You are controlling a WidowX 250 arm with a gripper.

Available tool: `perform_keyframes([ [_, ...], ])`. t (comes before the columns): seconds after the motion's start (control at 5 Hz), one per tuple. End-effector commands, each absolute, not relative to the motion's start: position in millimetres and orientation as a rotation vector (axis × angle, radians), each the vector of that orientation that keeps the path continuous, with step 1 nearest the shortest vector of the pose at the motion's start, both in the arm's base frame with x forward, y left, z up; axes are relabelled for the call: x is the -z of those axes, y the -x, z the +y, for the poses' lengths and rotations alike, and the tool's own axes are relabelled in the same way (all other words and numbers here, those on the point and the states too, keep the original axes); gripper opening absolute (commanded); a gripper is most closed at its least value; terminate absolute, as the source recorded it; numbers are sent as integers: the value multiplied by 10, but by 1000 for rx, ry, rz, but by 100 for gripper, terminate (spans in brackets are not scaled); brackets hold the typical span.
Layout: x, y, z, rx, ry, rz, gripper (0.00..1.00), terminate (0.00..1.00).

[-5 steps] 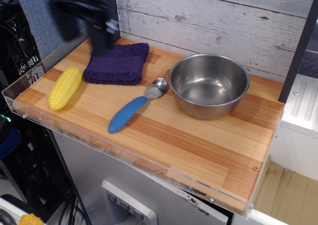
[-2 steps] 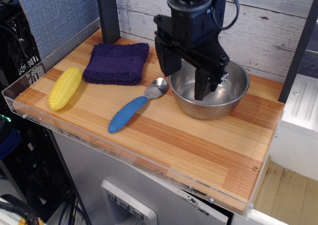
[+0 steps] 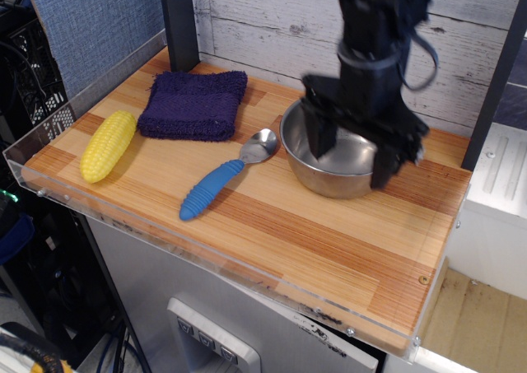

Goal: Move the bowl on the towel.

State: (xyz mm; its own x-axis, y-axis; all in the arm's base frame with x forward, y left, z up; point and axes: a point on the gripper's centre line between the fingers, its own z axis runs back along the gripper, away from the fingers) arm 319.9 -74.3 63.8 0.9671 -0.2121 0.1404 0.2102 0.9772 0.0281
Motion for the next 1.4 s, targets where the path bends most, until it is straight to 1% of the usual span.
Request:
perform_keyframes([
  [0.0,-508,-3446,-911,238,2,-181,100,0],
  [0.2,-389,-3471,-893,248,0,-177,0,0],
  [0.4,-322,-3451,-823,242,-15,-161,0,0],
  [0.6,-331,-3420,-771,240,-18,-162,0,0],
  [0.8,-394,-3386,-705,249,-9,-170,0,0],
  [1.0,-667,-3348,-638,282,78,-237,0,0],
  [1.2,-1156,-3248,-450,305,148,-333,0,0],
])
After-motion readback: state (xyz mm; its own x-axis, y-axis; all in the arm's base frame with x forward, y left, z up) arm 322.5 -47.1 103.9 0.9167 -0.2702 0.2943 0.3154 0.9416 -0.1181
